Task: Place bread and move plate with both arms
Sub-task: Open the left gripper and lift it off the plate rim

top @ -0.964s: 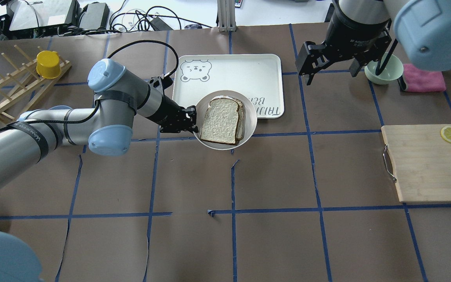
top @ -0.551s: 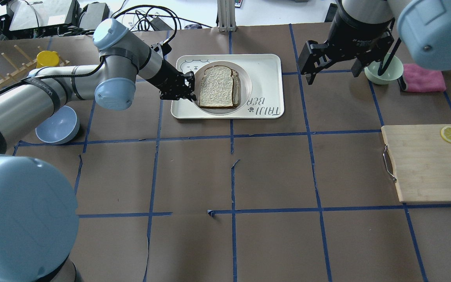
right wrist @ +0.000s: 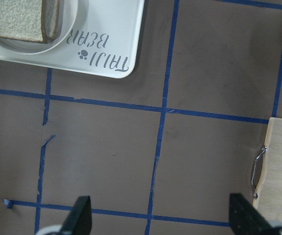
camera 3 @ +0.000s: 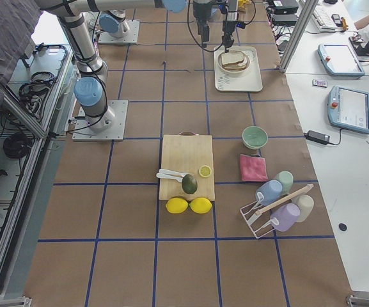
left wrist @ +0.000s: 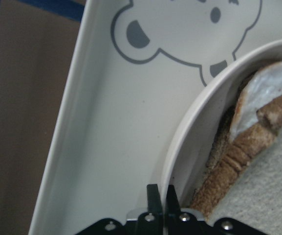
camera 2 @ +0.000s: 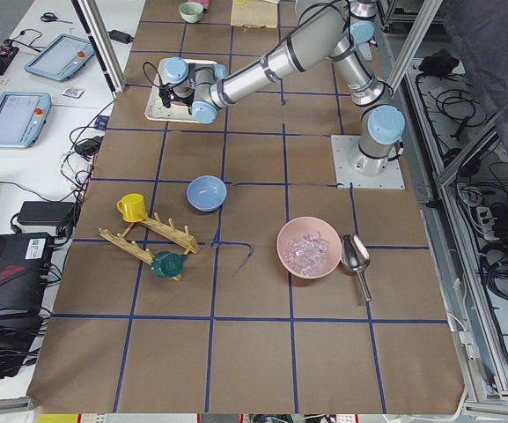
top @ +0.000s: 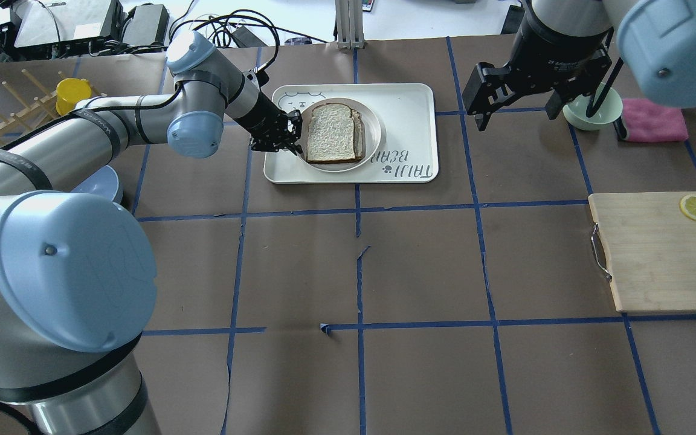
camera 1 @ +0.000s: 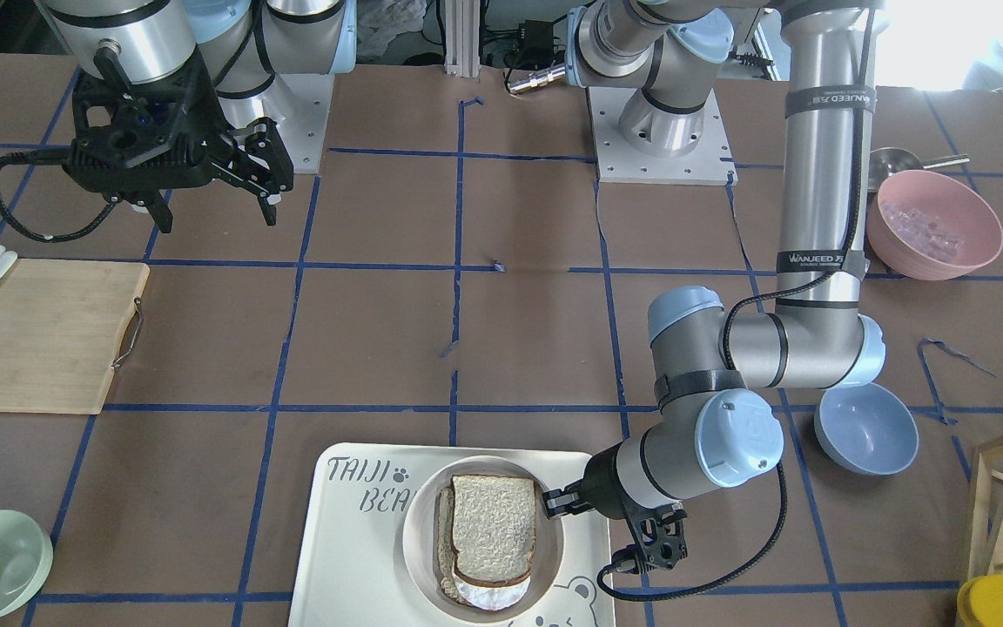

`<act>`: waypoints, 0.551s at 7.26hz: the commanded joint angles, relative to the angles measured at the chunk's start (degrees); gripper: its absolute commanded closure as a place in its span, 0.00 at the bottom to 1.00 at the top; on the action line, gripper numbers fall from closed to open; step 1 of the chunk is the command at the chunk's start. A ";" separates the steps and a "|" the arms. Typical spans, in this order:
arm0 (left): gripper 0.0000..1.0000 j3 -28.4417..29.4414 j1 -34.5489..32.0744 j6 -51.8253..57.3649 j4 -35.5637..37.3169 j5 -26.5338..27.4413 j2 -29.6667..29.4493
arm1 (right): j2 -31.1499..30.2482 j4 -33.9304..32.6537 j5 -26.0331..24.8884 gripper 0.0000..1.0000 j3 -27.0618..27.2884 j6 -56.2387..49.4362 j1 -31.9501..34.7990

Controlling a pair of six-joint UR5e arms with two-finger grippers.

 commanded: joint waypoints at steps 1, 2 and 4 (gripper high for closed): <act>0.01 0.70 -0.09 -0.56 0.20 -0.05 0.96 | 0.00 0.00 -0.13 0.00 0.02 0.03 -0.32; 0.00 0.79 0.00 -0.74 -2.32 0.04 2.62 | 0.00 -0.17 -0.13 0.00 0.02 0.03 -0.76; 0.00 0.27 -0.44 -0.56 -13.53 1.43 11.20 | 0.00 0.00 0.31 0.00 0.02 0.03 -1.46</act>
